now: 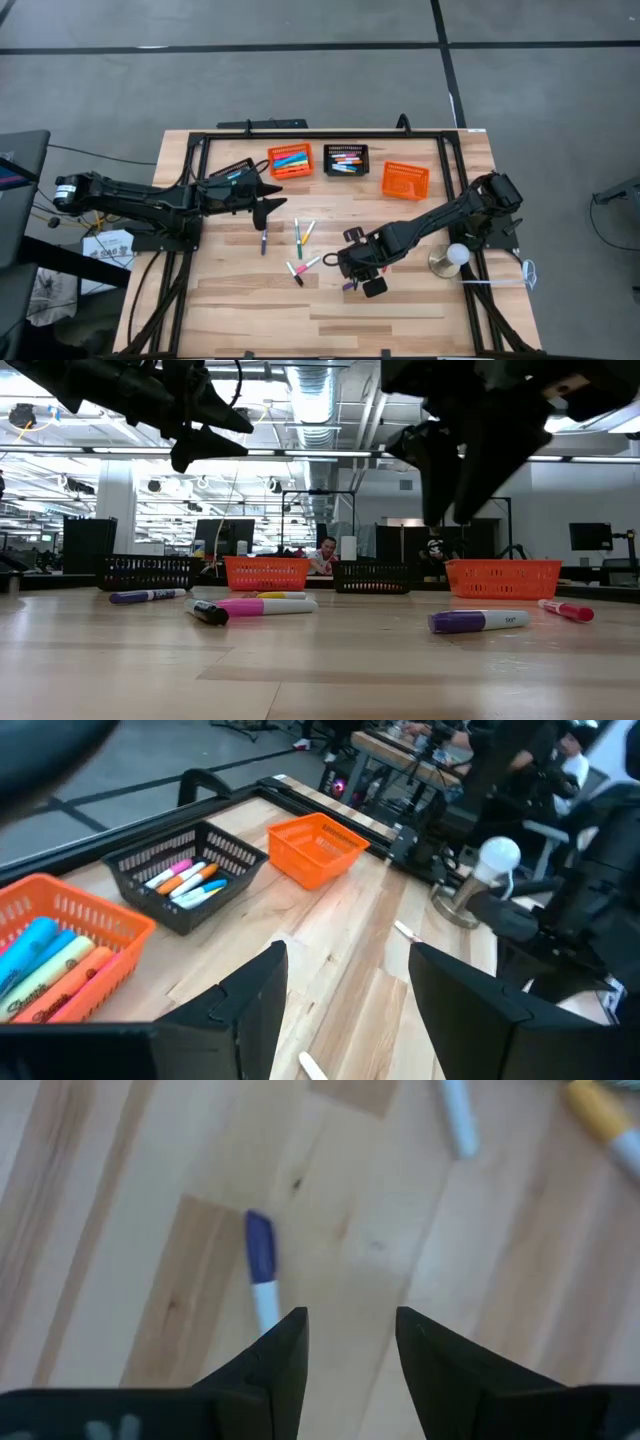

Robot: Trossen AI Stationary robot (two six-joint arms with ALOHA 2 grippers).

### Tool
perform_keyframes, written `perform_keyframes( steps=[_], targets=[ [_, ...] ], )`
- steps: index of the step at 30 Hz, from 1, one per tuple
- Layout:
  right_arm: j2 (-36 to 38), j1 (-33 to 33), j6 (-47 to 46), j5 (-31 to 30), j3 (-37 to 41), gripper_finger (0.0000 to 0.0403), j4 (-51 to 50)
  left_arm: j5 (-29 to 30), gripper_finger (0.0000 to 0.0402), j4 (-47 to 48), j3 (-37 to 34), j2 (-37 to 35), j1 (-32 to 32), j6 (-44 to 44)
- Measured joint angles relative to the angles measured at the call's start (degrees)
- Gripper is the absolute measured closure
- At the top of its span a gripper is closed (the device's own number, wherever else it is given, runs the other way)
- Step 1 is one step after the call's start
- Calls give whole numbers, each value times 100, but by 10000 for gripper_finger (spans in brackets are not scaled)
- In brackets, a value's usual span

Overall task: Pick & Place Markers
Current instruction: Put the small purple highlighter pen into the right black bin

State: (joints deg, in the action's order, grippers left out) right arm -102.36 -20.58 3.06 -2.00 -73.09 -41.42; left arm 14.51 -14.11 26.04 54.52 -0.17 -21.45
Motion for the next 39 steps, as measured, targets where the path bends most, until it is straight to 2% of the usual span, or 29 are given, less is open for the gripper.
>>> perform_keyframes(
  steps=[18,23,39],
  targets=[
    [-307,-222,64,572,-3,277,249,-3,192,-7,0,0,-146,65],
    [-495,-364,334,450,9,280,352,-3,192,-7,-17,2,-146,65],
    [-1199,-372,292,455,-28,282,484,-99,192,-60,-70,179,-226,4]
  ],
)
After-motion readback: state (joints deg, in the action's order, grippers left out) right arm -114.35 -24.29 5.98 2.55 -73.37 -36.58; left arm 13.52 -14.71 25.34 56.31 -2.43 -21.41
